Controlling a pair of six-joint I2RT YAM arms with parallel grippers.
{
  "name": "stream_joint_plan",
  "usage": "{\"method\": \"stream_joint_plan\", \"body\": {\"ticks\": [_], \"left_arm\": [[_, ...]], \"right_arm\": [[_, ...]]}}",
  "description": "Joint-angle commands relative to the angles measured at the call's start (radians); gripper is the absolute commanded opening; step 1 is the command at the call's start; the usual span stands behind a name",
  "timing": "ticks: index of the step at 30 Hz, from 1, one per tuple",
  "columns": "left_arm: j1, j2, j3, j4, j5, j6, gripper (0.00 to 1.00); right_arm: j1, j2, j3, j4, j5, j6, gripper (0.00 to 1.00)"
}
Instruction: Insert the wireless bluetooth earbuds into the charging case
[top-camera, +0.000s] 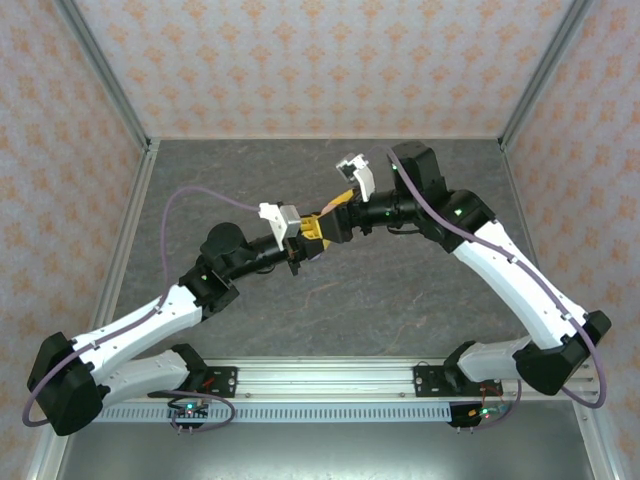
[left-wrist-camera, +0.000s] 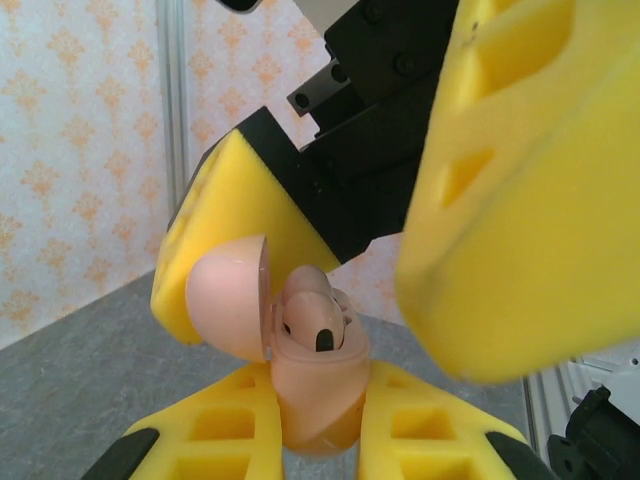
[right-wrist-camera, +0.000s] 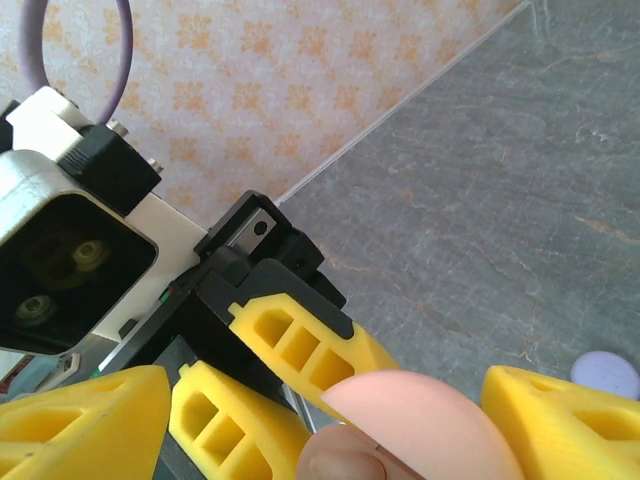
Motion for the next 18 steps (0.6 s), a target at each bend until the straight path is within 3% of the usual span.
{"method": "stream_joint_plan", "body": {"ticks": [1, 6, 10, 12, 18], "left_arm": [[-0.007, -0.004, 0.029, -0.022, 0.011, 0.026, 0.0], [-0.007, -0.002, 0.017, -0.026, -0.018, 0.023, 0.0], [-0.007, 0.004, 0.018, -0.028, -0.024, 0.017, 0.0], [-0.007, 0.011, 0.026, -0.051, -0.033, 0.01, 0.0], [-0.006, 0.079, 0.061, -0.25, -0.127, -0.025, 0.0]], "right_arm": [[-0.005, -0.055, -0.02, 0.078, -0.038, -0.015, 0.81], [-0.005, -0.101, -0.055, 0.07, -0.034, -0.033, 0.81], [-0.007, -0.143, -0.092, 0.052, 0.046, -0.032, 0.82], [-0.008, -0.153, -0.091, 0.021, 0.155, -0.025, 0.82], [-0.017, -0.21, -0.113, -0.057, 0.662, 0.039, 0.87]]}}
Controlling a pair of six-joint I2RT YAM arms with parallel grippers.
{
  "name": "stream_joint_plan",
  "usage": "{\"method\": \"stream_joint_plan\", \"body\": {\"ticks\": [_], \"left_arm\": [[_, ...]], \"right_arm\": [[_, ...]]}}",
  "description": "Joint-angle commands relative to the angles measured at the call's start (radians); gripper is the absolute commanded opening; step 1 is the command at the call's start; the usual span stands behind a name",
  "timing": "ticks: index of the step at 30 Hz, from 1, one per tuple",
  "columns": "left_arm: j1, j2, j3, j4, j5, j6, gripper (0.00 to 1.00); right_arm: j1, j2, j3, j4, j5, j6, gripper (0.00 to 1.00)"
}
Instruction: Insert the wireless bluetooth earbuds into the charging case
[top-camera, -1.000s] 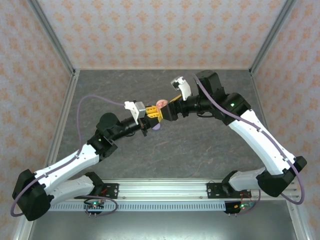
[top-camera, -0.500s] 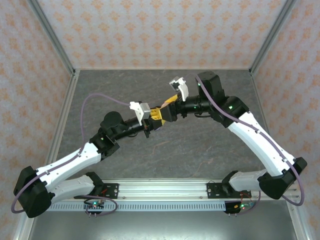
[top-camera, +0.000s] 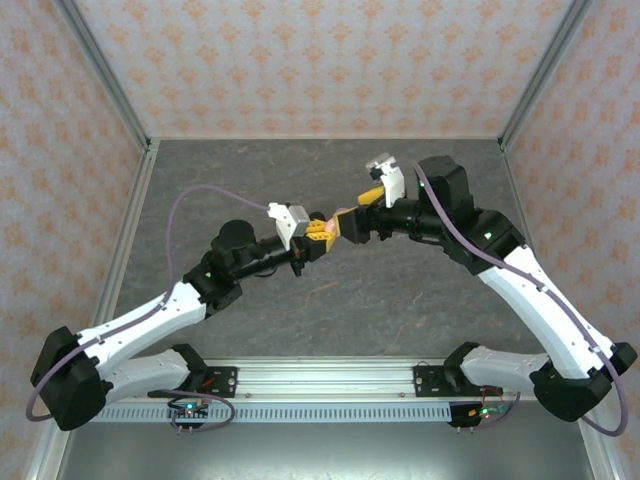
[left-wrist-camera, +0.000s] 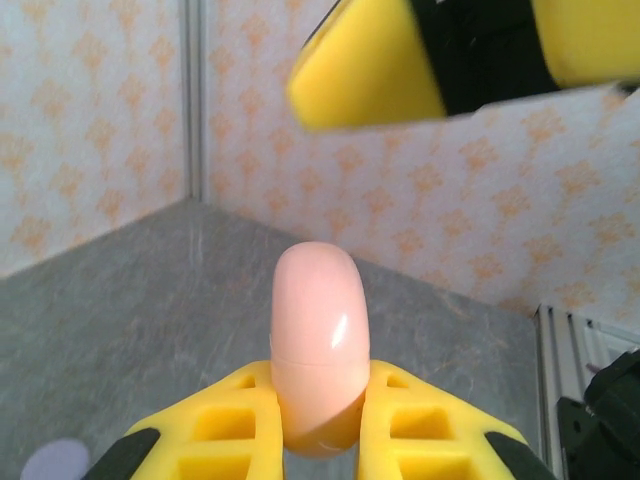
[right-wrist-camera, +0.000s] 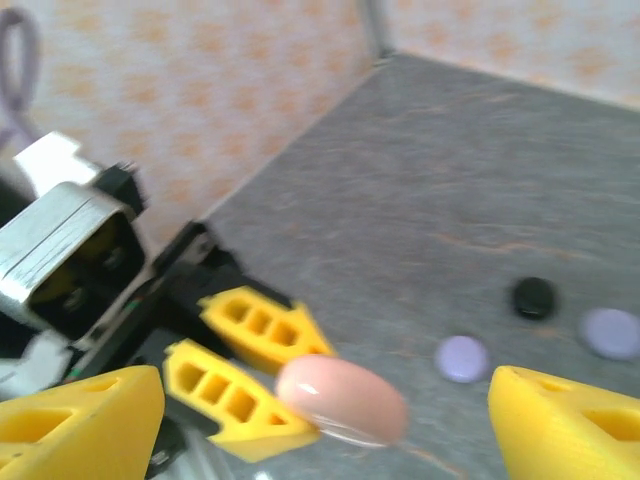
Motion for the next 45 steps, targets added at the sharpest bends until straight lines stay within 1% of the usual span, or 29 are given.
{"method": "stream_joint_plan", "body": {"ticks": [1, 3, 5, 8, 12, 15, 19, 21, 23, 24, 26, 30, 34, 40, 43, 45], "left_arm": [[-0.002, 0.052, 0.043, -0.144, -0.089, -0.029, 0.0], [0.0, 0.113, 0.061, -0.208, -0.137, -0.057, 0.0], [0.003, 0.194, 0.09, -0.251, -0.166, -0.087, 0.0], [0.011, 0.352, 0.167, -0.303, -0.179, -0.139, 0.0], [0.017, 0.559, 0.282, -0.347, -0.179, -0.204, 0.0], [0.017, 0.675, 0.369, -0.393, -0.18, -0.233, 0.0], [0.018, 0.767, 0.433, -0.407, -0.17, -0.261, 0.0], [0.018, 0.798, 0.453, -0.41, -0.174, -0.274, 0.09], [0.02, 0.812, 0.468, -0.418, -0.179, -0.283, 0.15], [0.021, 0.845, 0.473, -0.419, -0.178, -0.289, 0.16], [0.024, 0.862, 0.482, -0.418, -0.176, -0.295, 0.21], [0.029, 0.864, 0.483, -0.433, -0.19, -0.292, 0.37], [0.037, 0.824, 0.462, -0.442, -0.226, -0.271, 0.49], [0.049, 0.648, 0.417, -0.463, -0.269, -0.22, 0.63], [0.053, 0.543, 0.39, -0.479, -0.309, -0.188, 0.69], [0.058, 0.463, 0.356, -0.477, -0.349, -0.17, 0.73]], "right_arm": [[-0.008, -0.066, -0.054, -0.027, 0.384, 0.047, 0.9], [-0.01, -0.109, -0.129, 0.009, 0.487, 0.068, 0.98], [-0.013, -0.145, -0.192, 0.033, 0.532, 0.086, 0.99], [-0.02, -0.187, -0.278, 0.067, 0.548, 0.121, 0.99], [-0.024, -0.204, -0.369, 0.104, 0.531, 0.168, 0.99], [-0.025, -0.202, -0.41, 0.107, 0.533, 0.186, 0.99], [-0.025, -0.202, -0.441, 0.106, 0.534, 0.194, 0.99], [-0.026, -0.202, -0.452, 0.107, 0.529, 0.198, 0.99], [-0.026, -0.201, -0.463, 0.109, 0.53, 0.203, 0.99], [-0.026, -0.2, -0.467, 0.109, 0.529, 0.204, 0.99], [-0.027, -0.197, -0.473, 0.108, 0.529, 0.207, 0.99], [-0.028, -0.198, -0.471, 0.103, 0.535, 0.198, 0.99], [-0.055, -0.199, -0.472, 0.112, 0.516, 0.198, 0.99], [-0.14, -0.202, -0.493, 0.149, 0.529, 0.168, 1.0], [-0.186, -0.207, -0.519, 0.185, 0.573, 0.143, 0.99], [-0.214, -0.211, -0.543, 0.217, 0.641, 0.14, 0.99]]}}
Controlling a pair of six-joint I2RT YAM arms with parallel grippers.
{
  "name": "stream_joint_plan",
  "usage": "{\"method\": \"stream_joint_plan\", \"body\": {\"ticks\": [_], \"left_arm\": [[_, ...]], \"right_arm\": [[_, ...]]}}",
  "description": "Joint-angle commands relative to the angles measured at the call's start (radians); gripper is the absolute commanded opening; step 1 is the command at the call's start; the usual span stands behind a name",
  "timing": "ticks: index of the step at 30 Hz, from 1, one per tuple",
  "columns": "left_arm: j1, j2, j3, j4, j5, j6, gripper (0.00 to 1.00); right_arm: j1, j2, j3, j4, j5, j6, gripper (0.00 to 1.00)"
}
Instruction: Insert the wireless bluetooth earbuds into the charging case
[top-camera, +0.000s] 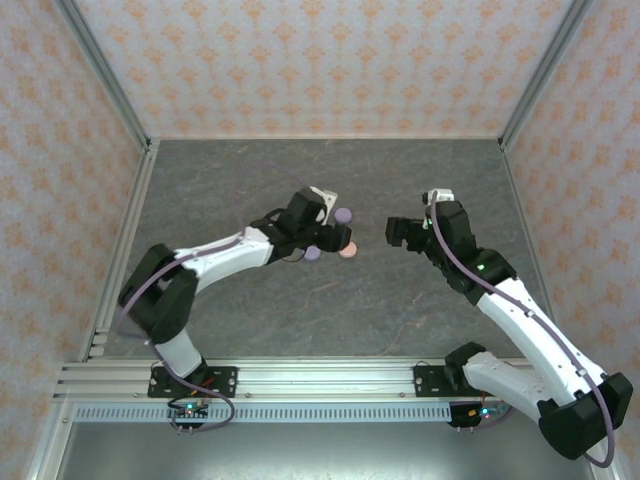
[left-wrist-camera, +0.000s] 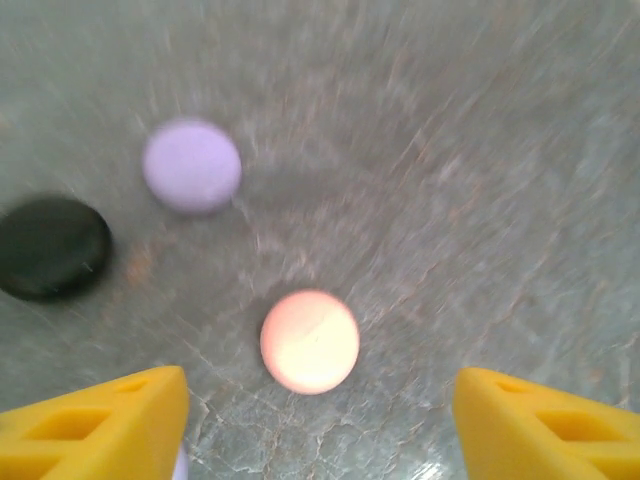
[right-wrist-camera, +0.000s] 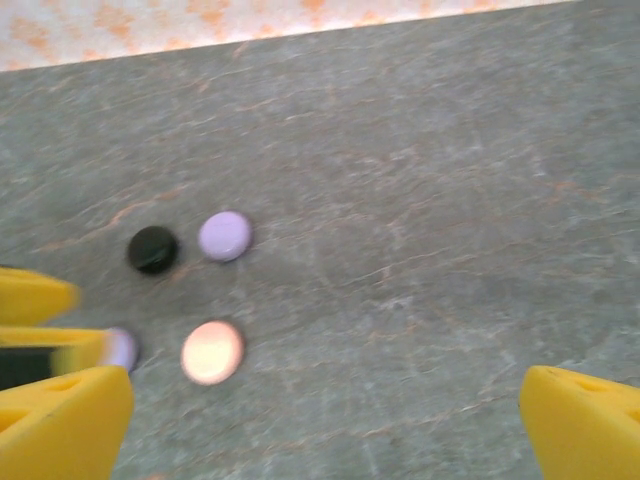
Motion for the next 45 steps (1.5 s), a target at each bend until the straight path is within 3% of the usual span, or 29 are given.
{"method": "stream_joint_plan", "body": {"ticks": [1, 4, 8, 12, 17, 23, 26, 29, 33, 35, 38, 45], "left_arm": [[0.012, -0.137, -0.062, -0.012, -0.108, 0.056, 0.75], [0.03, -0.271, -0.145, 0.017, -0.211, 0.073, 0.81], [0.063, -0.443, -0.276, 0.051, -0.436, 0.066, 0.89], [0.112, -0.574, -0.401, 0.098, -0.605, 0.075, 0.93], [0.165, -0.66, -0.531, 0.194, -0.773, 0.135, 0.96], [0.223, -0.667, -0.615, 0.252, -0.822, 0.23, 0.96], [0.255, -0.661, -0.665, 0.326, -0.82, 0.262, 0.96], [0.29, -0.65, -0.724, 0.429, -0.806, 0.29, 0.96], [0.353, -0.62, -0.791, 0.556, -0.747, 0.32, 0.96], [0.384, -0.598, -0.824, 0.626, -0.7, 0.331, 0.96], [0.43, -0.555, -0.862, 0.725, -0.635, 0.342, 0.96], [0.523, -0.421, -0.858, 0.875, -0.532, 0.333, 0.97]], "right_arm": [[-0.041, -0.019, -0.046, 0.08, 0.149, -0.028, 0.99], [-0.087, -0.026, -0.12, 0.174, 0.275, -0.065, 0.99], [-0.158, -0.017, -0.269, 0.379, 0.405, -0.122, 0.99], [-0.235, 0.041, -0.429, 0.678, 0.347, -0.176, 0.99], [-0.252, 0.225, -0.549, 1.065, 0.346, -0.204, 0.99], [-0.252, 0.444, -0.592, 1.412, 0.302, -0.302, 0.99], [-0.259, 0.531, -0.58, 1.464, 0.288, -0.312, 0.99], [-0.299, 0.511, -0.577, 1.415, 0.223, -0.272, 0.99], [-0.367, 0.61, -0.544, 1.445, 0.154, -0.22, 0.99], [-0.388, 0.581, -0.48, 1.279, 0.087, -0.209, 0.99], [-0.418, 0.587, -0.466, 1.259, 0.042, -0.191, 0.99], [-0.418, 0.589, -0.468, 1.263, 0.041, -0.193, 0.99]]}}
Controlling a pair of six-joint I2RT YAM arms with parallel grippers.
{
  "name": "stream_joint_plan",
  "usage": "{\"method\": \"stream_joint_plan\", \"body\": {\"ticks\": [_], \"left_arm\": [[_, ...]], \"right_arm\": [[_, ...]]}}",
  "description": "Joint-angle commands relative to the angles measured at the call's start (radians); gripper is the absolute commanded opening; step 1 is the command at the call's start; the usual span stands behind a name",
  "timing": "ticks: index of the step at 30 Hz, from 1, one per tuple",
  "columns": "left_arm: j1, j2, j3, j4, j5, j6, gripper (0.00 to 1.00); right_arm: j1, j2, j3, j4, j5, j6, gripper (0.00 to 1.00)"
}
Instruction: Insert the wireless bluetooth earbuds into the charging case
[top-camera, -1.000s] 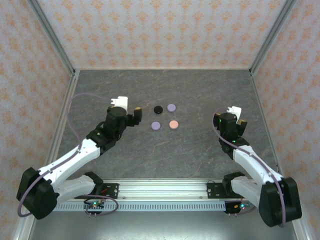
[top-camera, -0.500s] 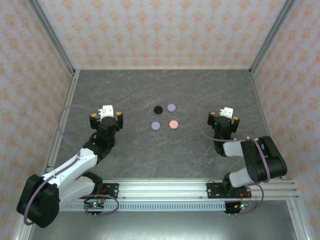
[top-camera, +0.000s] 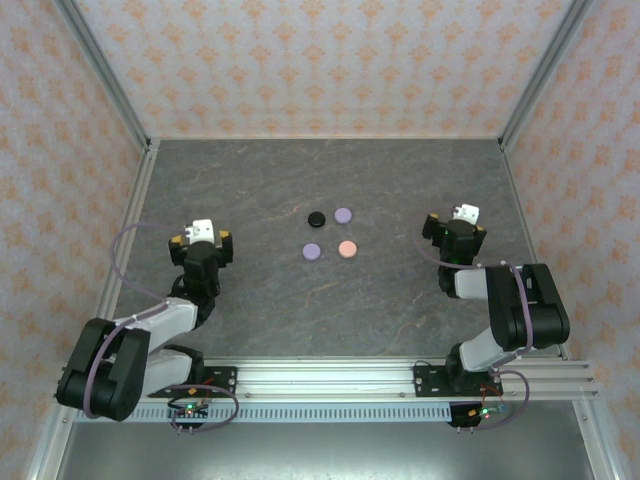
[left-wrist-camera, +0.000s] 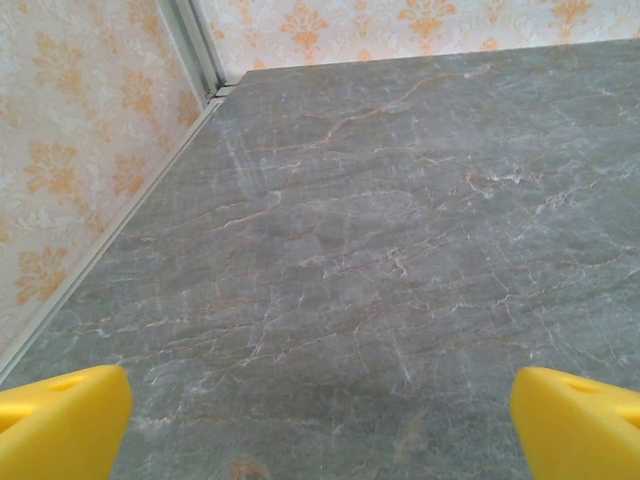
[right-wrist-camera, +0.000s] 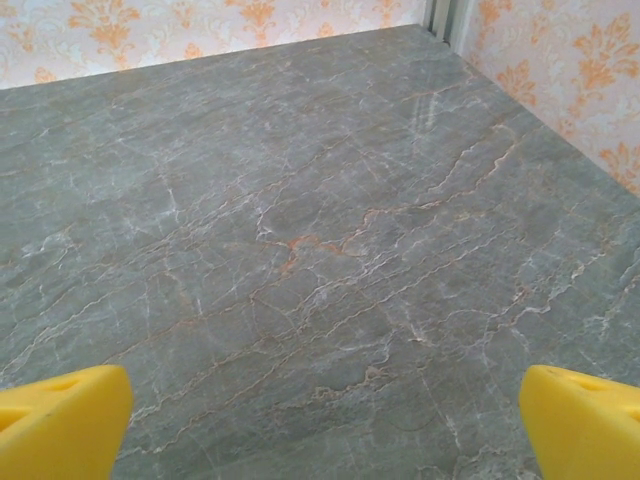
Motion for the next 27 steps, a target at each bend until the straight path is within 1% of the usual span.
{"method": "stream_joint_plan", "body": {"ticks": [1, 2, 4, 5, 6, 8, 10, 14, 27], "left_arm": [[0.037, 0.047, 0.018, 0.146, 0.066, 0.001, 0.97], [0.052, 0.057, 0.031, 0.13, 0.093, -0.017, 0.97], [0.07, 0.118, 0.021, 0.213, 0.126, -0.042, 0.98], [0.073, 0.171, 0.013, 0.28, 0.129, -0.048, 0.99], [0.075, 0.215, 0.02, 0.304, 0.127, -0.051, 0.99], [0.078, 0.285, 0.077, 0.263, 0.142, -0.045, 0.99], [0.084, 0.291, 0.134, 0.164, 0.187, -0.033, 0.99], [0.116, 0.301, 0.181, 0.088, 0.265, -0.039, 1.0], [0.118, 0.301, 0.18, 0.087, 0.271, -0.039, 1.0]], "right_arm": [[-0.004, -0.003, 0.012, -0.016, -0.024, 0.019, 0.99], [-0.004, -0.003, 0.012, -0.016, -0.025, 0.019, 0.99], [-0.003, -0.003, 0.012, -0.016, -0.024, 0.02, 0.99], [-0.003, -0.004, 0.012, -0.016, -0.024, 0.02, 0.99], [-0.004, -0.003, 0.012, -0.016, -0.024, 0.018, 0.99], [-0.004, -0.003, 0.012, -0.015, -0.024, 0.019, 0.99], [-0.003, -0.003, 0.012, -0.015, -0.024, 0.019, 1.0], [-0.003, -0.004, 0.012, -0.016, -0.024, 0.02, 0.99], [-0.003, -0.004, 0.01, -0.015, -0.024, 0.018, 0.99]]}}
